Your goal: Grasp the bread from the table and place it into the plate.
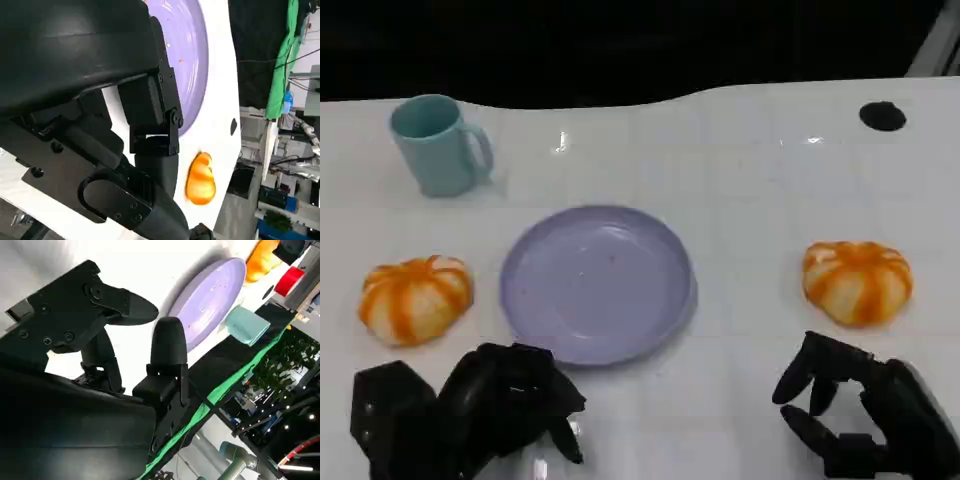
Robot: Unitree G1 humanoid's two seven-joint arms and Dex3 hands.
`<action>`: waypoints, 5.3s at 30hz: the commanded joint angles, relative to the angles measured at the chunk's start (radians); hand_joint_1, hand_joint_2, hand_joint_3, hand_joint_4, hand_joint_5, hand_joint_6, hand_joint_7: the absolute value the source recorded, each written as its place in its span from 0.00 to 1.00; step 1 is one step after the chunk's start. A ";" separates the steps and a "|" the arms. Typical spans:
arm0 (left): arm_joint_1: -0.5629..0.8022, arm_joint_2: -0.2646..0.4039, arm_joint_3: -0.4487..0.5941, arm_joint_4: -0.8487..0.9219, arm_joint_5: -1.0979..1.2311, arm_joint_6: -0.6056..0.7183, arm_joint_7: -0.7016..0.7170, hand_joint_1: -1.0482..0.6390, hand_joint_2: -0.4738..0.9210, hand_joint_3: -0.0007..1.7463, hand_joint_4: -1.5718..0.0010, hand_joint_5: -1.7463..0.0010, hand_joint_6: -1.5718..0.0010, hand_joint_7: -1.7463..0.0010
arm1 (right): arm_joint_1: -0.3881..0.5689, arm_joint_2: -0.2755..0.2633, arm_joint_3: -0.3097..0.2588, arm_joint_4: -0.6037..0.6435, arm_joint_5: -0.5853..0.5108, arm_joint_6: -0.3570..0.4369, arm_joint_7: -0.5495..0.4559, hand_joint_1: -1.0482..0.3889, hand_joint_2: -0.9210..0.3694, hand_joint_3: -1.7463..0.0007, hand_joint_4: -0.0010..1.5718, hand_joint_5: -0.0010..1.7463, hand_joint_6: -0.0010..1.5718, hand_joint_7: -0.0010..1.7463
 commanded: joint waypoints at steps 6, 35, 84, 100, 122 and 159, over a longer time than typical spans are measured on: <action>-0.002 0.017 0.005 0.008 0.003 -0.011 -0.003 0.00 0.92 0.00 0.01 0.51 0.00 0.69 | 0.002 -0.010 -0.010 -0.011 0.006 0.002 -0.002 0.52 0.31 0.47 0.38 1.00 0.38 0.79; -0.004 0.009 0.003 0.015 0.000 -0.009 -0.004 0.00 0.91 0.00 0.01 0.51 0.00 0.69 | -0.009 -0.022 -0.034 -0.010 -0.046 -0.016 -0.070 0.54 0.32 0.48 0.39 0.90 0.42 0.64; -0.007 0.008 0.004 0.023 0.007 -0.010 0.005 0.00 0.92 0.00 0.01 0.51 0.00 0.68 | -0.157 -0.177 0.077 -0.267 -0.565 0.727 -0.076 0.53 0.12 1.00 0.00 0.21 0.20 0.00; -0.005 0.007 0.007 0.029 0.002 -0.020 -0.003 0.00 0.91 0.00 0.01 0.51 0.00 0.68 | -0.326 -0.169 0.148 -0.003 -0.518 0.758 -0.081 0.55 0.12 1.00 0.00 0.20 0.20 0.00; 0.021 0.006 -0.004 -0.021 0.022 -0.001 0.019 0.00 0.91 0.00 0.00 0.50 0.00 0.67 | -0.508 -0.147 0.253 0.286 -0.431 0.743 -0.022 0.56 0.08 0.99 0.06 0.13 0.19 0.00; 0.018 -0.002 -0.003 -0.019 0.026 0.001 0.019 0.00 0.91 0.00 0.01 0.50 0.00 0.70 | -0.609 -0.131 0.324 0.526 -0.422 0.422 -0.604 0.57 0.47 0.31 0.60 1.00 0.45 1.00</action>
